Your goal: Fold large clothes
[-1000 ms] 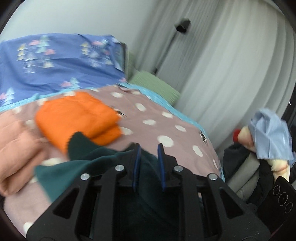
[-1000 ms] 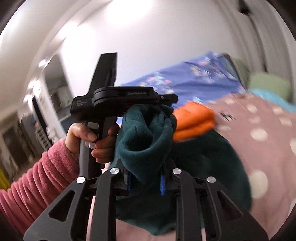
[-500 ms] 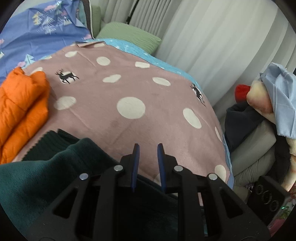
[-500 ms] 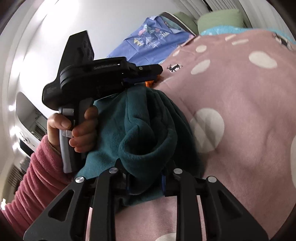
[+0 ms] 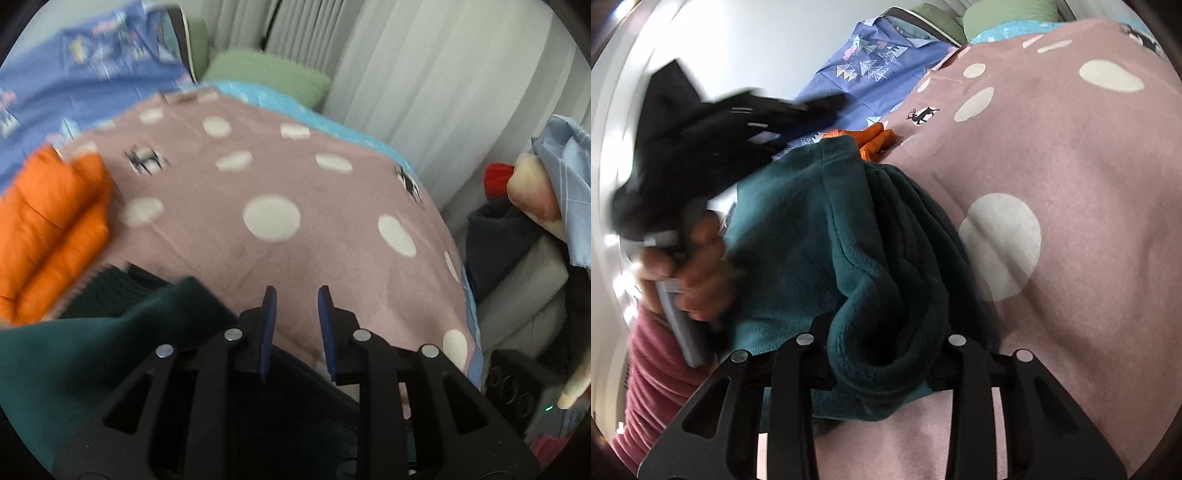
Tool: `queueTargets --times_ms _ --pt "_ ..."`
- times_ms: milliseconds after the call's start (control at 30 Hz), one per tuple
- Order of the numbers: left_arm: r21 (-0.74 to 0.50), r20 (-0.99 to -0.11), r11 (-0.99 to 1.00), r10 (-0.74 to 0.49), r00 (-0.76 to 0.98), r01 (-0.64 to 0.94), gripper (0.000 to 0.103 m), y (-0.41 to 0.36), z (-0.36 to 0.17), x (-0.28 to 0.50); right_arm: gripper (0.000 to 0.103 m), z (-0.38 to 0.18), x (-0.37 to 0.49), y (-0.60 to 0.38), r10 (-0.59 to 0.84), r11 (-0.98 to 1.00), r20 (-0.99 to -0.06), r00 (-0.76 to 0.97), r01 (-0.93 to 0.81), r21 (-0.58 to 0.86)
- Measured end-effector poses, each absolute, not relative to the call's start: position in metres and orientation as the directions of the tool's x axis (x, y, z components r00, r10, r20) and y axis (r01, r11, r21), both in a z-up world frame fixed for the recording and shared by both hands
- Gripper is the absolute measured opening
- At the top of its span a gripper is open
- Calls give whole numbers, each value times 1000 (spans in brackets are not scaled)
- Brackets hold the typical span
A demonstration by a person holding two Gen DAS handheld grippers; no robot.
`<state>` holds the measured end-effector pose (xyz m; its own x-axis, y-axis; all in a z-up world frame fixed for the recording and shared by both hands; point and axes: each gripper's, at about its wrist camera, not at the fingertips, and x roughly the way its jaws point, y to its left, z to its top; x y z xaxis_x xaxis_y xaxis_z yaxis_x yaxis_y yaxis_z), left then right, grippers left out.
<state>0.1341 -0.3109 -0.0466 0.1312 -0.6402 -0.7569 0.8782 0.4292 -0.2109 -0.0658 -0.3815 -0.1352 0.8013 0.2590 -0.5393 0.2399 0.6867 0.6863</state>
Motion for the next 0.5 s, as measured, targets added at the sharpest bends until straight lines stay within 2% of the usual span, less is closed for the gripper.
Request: queueTargets --times_ms 133,233,333,367,433,467,500 --pt "39 -686 416 -650 326 909 24 -275 8 109 37 -144 -68 -386 310 644 -526 792 233 729" --pt "92 -696 447 -610 378 890 29 -246 20 118 41 -147 -71 -383 304 645 -527 794 236 727" --pt "170 -758 500 -485 437 849 31 -223 -1 138 44 -147 -73 -378 294 661 -534 792 235 713" --pt "200 -790 488 -433 434 850 30 -219 -23 145 45 -146 -70 -374 296 672 -542 787 232 703" --pt "298 -797 454 -367 481 840 30 -219 -61 145 45 -146 -65 -368 258 708 -570 780 249 661" --pt "315 -793 459 -353 496 830 30 -221 -74 148 46 -145 -64 -364 216 736 -586 781 264 623" --pt "282 -801 482 -357 480 829 29 -223 -81 155 46 -146 -62 -362 193 752 -585 788 264 604"
